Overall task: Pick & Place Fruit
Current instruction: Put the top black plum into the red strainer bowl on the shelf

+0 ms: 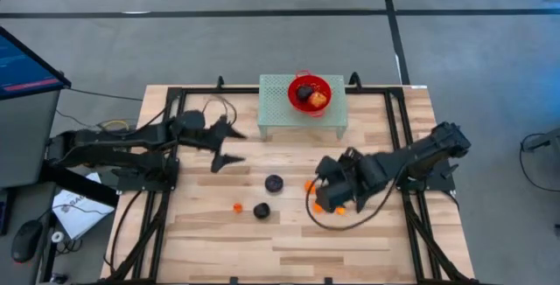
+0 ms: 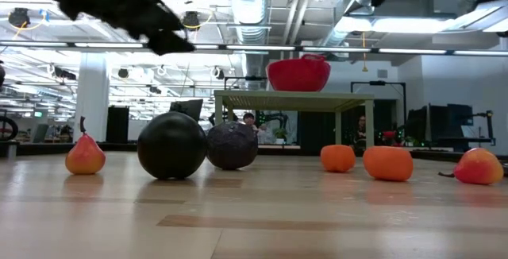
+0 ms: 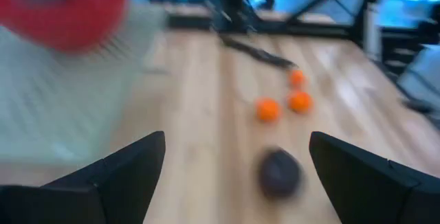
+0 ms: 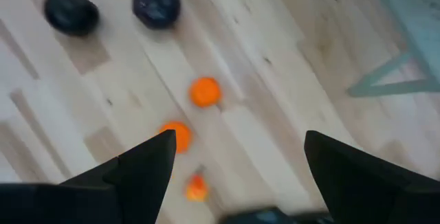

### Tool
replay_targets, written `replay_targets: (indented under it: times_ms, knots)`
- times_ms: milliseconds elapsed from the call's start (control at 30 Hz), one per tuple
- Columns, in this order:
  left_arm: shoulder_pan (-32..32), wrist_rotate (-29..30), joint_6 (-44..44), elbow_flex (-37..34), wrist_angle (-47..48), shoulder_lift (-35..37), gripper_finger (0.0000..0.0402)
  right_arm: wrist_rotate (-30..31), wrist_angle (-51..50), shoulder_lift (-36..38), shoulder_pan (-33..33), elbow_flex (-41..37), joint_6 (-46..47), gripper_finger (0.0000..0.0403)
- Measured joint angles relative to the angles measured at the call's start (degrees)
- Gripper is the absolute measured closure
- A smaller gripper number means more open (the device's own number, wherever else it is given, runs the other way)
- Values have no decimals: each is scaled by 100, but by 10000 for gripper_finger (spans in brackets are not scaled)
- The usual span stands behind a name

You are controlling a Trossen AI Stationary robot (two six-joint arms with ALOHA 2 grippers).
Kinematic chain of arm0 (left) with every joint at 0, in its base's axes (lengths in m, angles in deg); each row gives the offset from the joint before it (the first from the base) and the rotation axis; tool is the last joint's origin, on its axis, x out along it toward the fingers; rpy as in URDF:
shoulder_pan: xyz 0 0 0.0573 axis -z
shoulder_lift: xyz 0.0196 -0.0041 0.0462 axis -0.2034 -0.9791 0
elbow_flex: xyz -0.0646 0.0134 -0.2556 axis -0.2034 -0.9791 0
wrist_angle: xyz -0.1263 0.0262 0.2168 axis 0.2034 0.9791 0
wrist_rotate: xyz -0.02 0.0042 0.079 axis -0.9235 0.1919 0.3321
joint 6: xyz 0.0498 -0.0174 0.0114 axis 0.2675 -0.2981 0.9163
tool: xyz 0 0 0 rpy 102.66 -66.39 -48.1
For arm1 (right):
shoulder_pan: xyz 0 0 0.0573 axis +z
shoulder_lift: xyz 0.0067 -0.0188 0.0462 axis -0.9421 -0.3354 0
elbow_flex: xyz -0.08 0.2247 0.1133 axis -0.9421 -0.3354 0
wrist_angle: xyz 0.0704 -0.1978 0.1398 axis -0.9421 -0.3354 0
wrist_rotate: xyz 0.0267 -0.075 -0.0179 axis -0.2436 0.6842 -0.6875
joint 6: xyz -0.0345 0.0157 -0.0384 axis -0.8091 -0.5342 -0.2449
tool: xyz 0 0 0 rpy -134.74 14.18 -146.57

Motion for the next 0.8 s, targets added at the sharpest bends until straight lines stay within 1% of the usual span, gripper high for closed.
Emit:
replay_targets:
  times_ms: [133, 267, 367, 467, 500, 567, 600, 667, 733, 800]
  knots:
    - [635, -99, -661, -214, 855, 262, 46, 308, 885, -71, 249, -491, 187, 86]
    - [1350, -189, -809, -313, 1057, 35, 46, 458, 1732, -59, 305, -1114, 132, 86]
    - [1592, -189, -967, -296, 721, -359, 46, 600, 2074, -66, 296, -1680, 121, 86]
    - [1538, 17, -1251, -284, -91, -907, 46, 747, 2571, -45, 218, -2144, 120, 86]
    - [1485, 89, -1227, -282, -369, -1114, 46, 759, 2726, -47, 176, -2296, 116, 86]
    - [1376, 57, -849, -276, -925, -1559, 46, 842, 3031, -55, 85, -2531, 86, 86]
    - [1321, -19, -580, -274, -1055, -1745, 46, 856, 3167, -53, 34, -2622, 72, 86]
    - [1197, -287, 83, -159, -1145, -2165, 46, 860, 3331, -53, -73, -2763, 73, 86]
    - [1115, -524, 921, -15, -1144, -2507, 46, 872, 3397, -53, -154, -2811, 67, 86]
    - [1097, -546, 1792, 133, -1152, -2750, 46, 894, 3455, -51, -240, -2804, 52, 86]
